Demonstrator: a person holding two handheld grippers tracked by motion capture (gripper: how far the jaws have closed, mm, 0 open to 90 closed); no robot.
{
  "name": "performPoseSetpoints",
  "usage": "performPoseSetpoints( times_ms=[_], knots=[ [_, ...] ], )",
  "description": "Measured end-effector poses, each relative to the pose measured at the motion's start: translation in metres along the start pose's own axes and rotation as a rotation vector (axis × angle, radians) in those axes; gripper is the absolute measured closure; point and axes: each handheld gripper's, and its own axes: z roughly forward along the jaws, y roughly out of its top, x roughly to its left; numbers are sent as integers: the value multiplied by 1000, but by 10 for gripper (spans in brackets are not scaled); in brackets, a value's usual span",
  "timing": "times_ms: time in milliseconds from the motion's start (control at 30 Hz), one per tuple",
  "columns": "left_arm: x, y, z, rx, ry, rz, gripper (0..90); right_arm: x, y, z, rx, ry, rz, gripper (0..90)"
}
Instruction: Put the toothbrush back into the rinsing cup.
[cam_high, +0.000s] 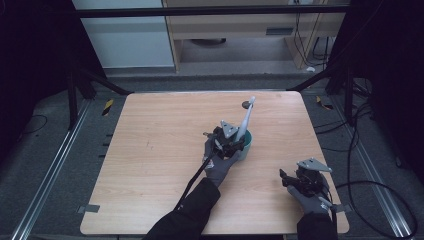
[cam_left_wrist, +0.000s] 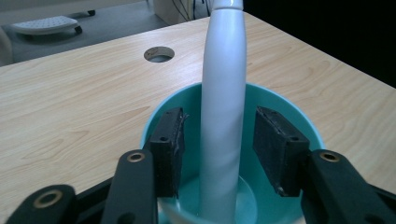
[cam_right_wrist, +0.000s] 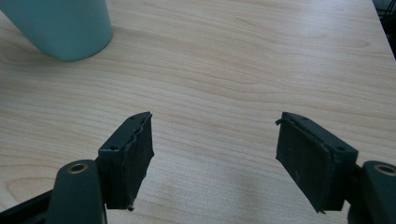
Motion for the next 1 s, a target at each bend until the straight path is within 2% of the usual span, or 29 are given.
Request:
performPoseSetpoints(
  times_ms=[100, 200, 267, 433, 567, 667, 867, 1000],
  knots=[
    [6, 2, -18, -1, -32, 19, 505, -1, 0, -1, -4, -5, 7, 264],
    [15, 4, -39, 13, -43, 72, 485, -2, -1, -2, -9, -10, 13, 258],
    [24, 4, -54, 19, -60, 82, 474, -3, -1, -2, -10, -15, 17, 255],
    [50, -7, -91, 41, -68, 84, 449, -3, -1, -2, -8, -18, 17, 249],
    [71, -25, -116, 59, -69, 68, 436, -2, -1, -2, -7, -20, 15, 245],
    [86, -45, -132, 81, -72, 55, 427, -2, -1, -2, -6, -22, 16, 245],
    [115, -88, -153, 128, -32, 10, 420, -2, -1, -2, -7, -26, 15, 244],
    [135, -106, -167, 150, 3, -25, 409, -2, -1, -2, -8, -26, 13, 241]
  ],
)
